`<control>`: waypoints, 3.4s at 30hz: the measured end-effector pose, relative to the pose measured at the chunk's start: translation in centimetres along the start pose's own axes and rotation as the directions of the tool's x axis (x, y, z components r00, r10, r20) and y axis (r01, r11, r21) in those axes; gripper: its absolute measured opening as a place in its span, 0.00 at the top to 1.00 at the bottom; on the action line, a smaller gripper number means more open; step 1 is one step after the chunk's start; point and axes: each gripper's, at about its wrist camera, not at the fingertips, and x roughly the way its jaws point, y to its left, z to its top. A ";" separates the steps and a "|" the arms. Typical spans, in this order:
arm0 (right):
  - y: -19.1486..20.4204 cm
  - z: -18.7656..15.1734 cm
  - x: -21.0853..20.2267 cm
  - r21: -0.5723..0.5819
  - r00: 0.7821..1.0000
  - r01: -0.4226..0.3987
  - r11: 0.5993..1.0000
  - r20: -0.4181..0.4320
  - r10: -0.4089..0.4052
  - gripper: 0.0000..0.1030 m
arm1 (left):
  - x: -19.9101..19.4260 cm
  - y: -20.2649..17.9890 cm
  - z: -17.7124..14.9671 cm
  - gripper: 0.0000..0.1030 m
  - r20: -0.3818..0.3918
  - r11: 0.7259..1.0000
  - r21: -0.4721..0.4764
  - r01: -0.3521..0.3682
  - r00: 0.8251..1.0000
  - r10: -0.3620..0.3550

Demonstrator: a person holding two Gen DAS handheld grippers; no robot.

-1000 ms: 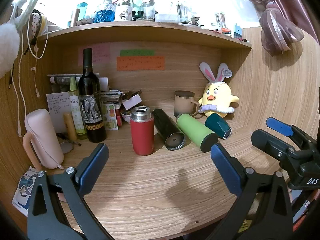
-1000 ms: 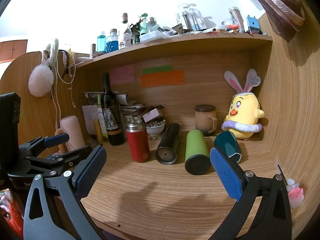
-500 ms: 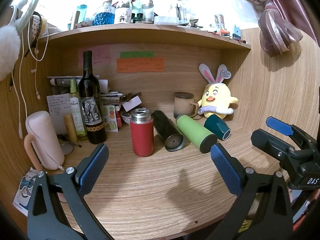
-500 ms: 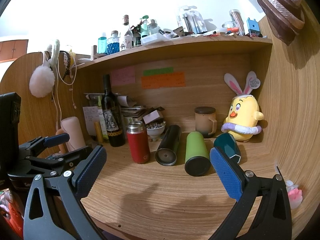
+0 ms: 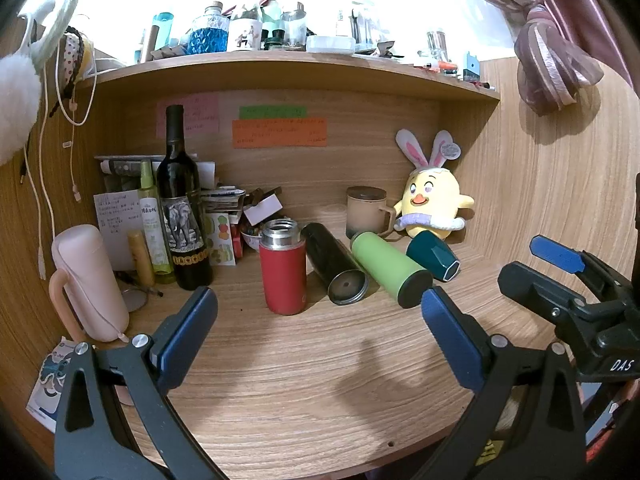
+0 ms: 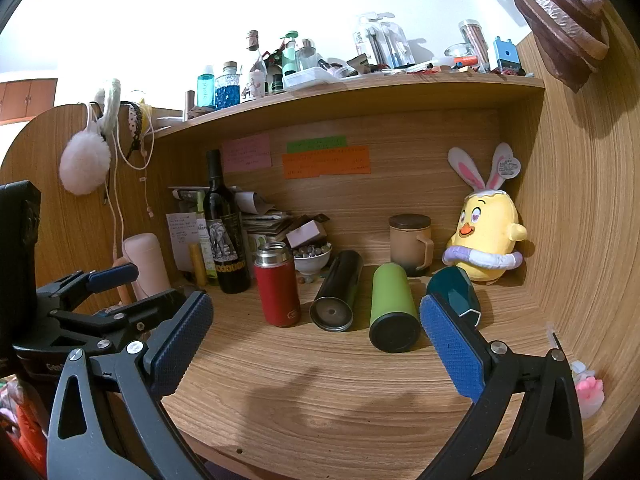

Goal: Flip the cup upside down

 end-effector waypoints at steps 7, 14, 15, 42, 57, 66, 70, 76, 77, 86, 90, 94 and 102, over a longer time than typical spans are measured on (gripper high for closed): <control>0.1 0.0 0.0 -0.001 1.000 0.000 1.000 0.000 0.000 0.00 | -0.1 0.0 0.0 0.00 0.001 1.000 0.000 0.001 1.000 -0.001; 0.1 -0.1 0.0 -0.002 1.000 -0.001 1.000 0.001 0.001 0.00 | -0.1 0.0 -0.1 0.00 0.002 1.000 0.000 0.001 1.000 -0.001; 0.1 0.0 0.0 -0.002 1.000 0.000 1.000 0.001 0.000 0.00 | -0.1 0.0 0.0 0.00 0.002 1.000 0.000 0.001 1.000 -0.001; -0.3 -0.2 0.9 0.004 1.000 0.004 1.000 -0.003 -0.004 0.00 | 2.1 0.7 0.4 0.00 -0.035 1.000 0.001 0.019 0.999 -0.019; -5.1 -3.6 7.3 0.100 0.989 0.016 0.995 -0.149 -0.001 0.00 | 16.5 4.3 0.8 0.00 -0.278 0.999 -0.017 -0.047 0.960 0.041; -6.9 -5.1 9.9 0.131 0.978 0.004 0.991 -0.206 0.024 0.00 | 21.9 5.1 1.2 0.04 -0.342 0.995 -0.029 -0.093 0.937 0.078; -7.1 -5.5 10.4 0.135 0.974 -0.001 0.991 -0.226 0.032 0.00 | 22.8 5.0 1.2 0.22 -0.360 0.996 -0.062 -0.062 0.932 0.036; -6.8 -5.8 10.6 0.133 0.970 -0.013 0.991 -0.241 0.045 0.00 | 23.1 4.7 1.1 0.40 -0.372 0.996 -0.066 -0.062 0.928 0.033; -6.7 -5.9 10.6 0.132 0.969 -0.013 0.991 -0.242 0.045 0.00 | 22.9 4.7 1.1 0.40 -0.373 0.996 -0.073 -0.059 0.927 0.028; -5.6 -6.1 9.8 0.118 0.967 -0.031 0.993 -0.246 0.060 0.00 | 18.9 4.4 0.1 0.41 -0.376 0.994 -0.104 0.035 0.924 -0.072; -4.8 -6.7 9.6 0.102 0.962 -0.044 0.994 -0.263 0.069 0.00 | 16.0 2.9 -0.6 0.41 -0.369 0.988 -0.105 0.117 0.918 -0.148; -3.8 -7.5 9.2 0.088 0.956 -0.064 0.994 -0.281 0.087 0.00 | 13.2 0.9 -1.3 0.41 -0.368 0.971 -0.101 0.215 0.899 -0.237; -1.7 -9.0 8.6 0.058 0.945 -0.129 0.990 -0.294 0.140 0.00 | 9.7 -1.5 -2.4 0.41 -0.382 0.920 -0.134 0.368 0.838 -0.390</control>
